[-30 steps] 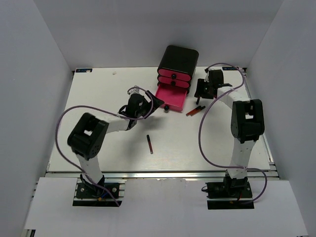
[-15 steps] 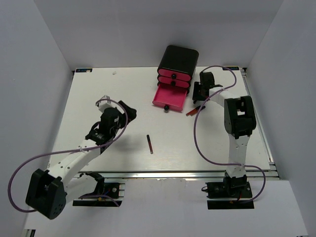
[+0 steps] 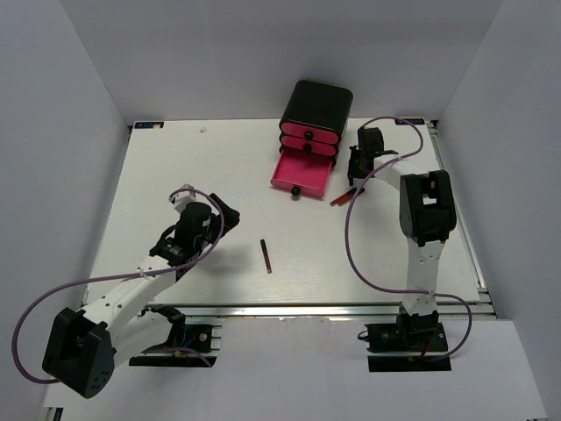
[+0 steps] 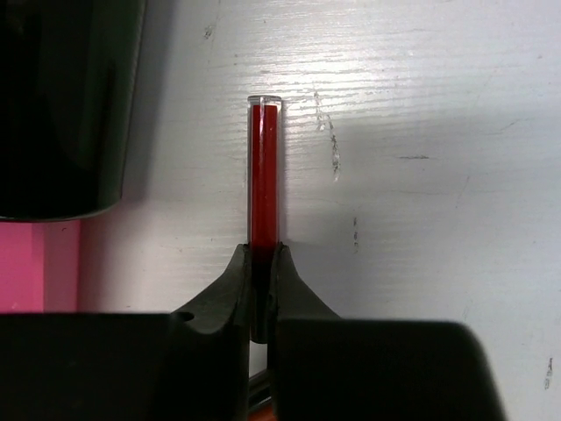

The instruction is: Organize the makeup

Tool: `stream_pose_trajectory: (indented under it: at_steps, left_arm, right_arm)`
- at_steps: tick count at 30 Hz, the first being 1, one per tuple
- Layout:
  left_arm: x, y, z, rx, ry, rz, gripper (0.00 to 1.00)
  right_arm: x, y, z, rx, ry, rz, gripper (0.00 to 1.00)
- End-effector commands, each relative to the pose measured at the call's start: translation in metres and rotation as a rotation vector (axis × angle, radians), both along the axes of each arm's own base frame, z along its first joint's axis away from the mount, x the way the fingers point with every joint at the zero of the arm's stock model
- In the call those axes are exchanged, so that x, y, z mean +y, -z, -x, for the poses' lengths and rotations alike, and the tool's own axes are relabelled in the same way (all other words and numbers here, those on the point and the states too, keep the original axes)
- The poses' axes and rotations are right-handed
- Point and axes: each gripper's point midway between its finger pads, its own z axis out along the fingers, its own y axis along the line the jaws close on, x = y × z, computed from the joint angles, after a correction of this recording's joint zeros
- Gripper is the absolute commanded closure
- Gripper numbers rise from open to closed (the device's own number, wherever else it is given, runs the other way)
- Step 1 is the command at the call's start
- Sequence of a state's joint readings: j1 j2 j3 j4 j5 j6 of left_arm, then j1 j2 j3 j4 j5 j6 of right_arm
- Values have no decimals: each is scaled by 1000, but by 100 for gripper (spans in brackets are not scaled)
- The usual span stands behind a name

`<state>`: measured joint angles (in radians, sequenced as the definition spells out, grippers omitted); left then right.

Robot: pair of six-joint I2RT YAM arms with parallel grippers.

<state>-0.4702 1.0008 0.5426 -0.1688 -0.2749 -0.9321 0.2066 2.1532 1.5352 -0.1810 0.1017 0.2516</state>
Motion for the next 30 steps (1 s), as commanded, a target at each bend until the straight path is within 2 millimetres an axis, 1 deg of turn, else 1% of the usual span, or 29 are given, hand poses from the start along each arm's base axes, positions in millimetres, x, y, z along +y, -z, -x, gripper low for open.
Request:
stream_pose_trajectory:
  at_steps: [1,5,6,7,8,9,10,11,13,14,15,16,17,18,19,20,21,23,24,26,27,28,29,30]
  left_arm:
    - [-6,11,5,30,35,16,2]
    - [-14,28,10,78,70,35,2]
    - [-20,28,10,79,90,61,2]
    - [-23,34,11,94,97,69,2]
    - [-26,37,10,89,108,88,2]
    - [-30,39,10,94,114,105,2]
    - [-34,46,12,119,130,115,2]
    - [-38,45,9,107,140,129,2]
    - [-44,49,10,127,162,144,2]
    - [-46,56,11,148,169,141,2]
    - [-48,56,9,148,177,143,2]
    - [-49,58,9,154,180,145,2]
    - [-51,62,9,167,188,146,2]
    - [-51,65,9,172,186,144,2]
    - [-51,67,9,178,186,145,2]
    - [-56,68,11,187,209,161,2]
    - [-57,73,13,203,211,159,2]
    - [-59,75,13,210,218,158,2]
    - [-59,79,13,219,220,153,2]
    - [-62,79,12,222,232,148,2]
    - [-62,81,13,230,237,138,2]
    - [-64,80,11,227,240,138,2]
    - [-64,80,11,231,242,139,2]
    - [-66,81,11,233,249,138,2]
  right_arm:
    - [-7,4,9,25,8,-6,100]
    - [-7,-15,4,-3,3,-100,100]
    - [-4,-31,0,-24,-6,-166,100]
    - [-4,-40,-2,-41,-12,-185,100]
    - [-4,-55,-5,-71,-20,-199,100]
    - [-3,-66,-8,-97,-36,-226,100]
    - [-3,-74,-8,-116,-47,-242,100]
    - [-3,-90,-8,-152,-57,-254,100]
    - [-1,-98,-4,-171,-95,-266,100]
    - [1,-110,0,-192,-115,-268,100]
    - [8,-116,7,-196,-159,-294,100]
    - [11,-110,16,-188,-192,-302,100]
    - [14,-127,23,-236,-242,-298,100]
    - [25,-133,36,-255,-322,-334,100]
    - [30,-119,56,-231,-374,-342,100]
    - [34,-143,59,-346,-467,-304,100]
    - [48,-149,74,-376,-576,-314,100]
    - [59,-153,97,-448,-736,-249,100]
    - [70,-153,108,-501,-872,-188,100]
    - [79,-156,120,-548,-989,-116,100]
    - [88,-153,127,-574,-1079,-56,100]
    - [93,-154,128,-594,-1116,-26,100]
    - [98,-156,124,-621,-1146,10,100]
    - [106,-154,122,-629,-1169,50,100]
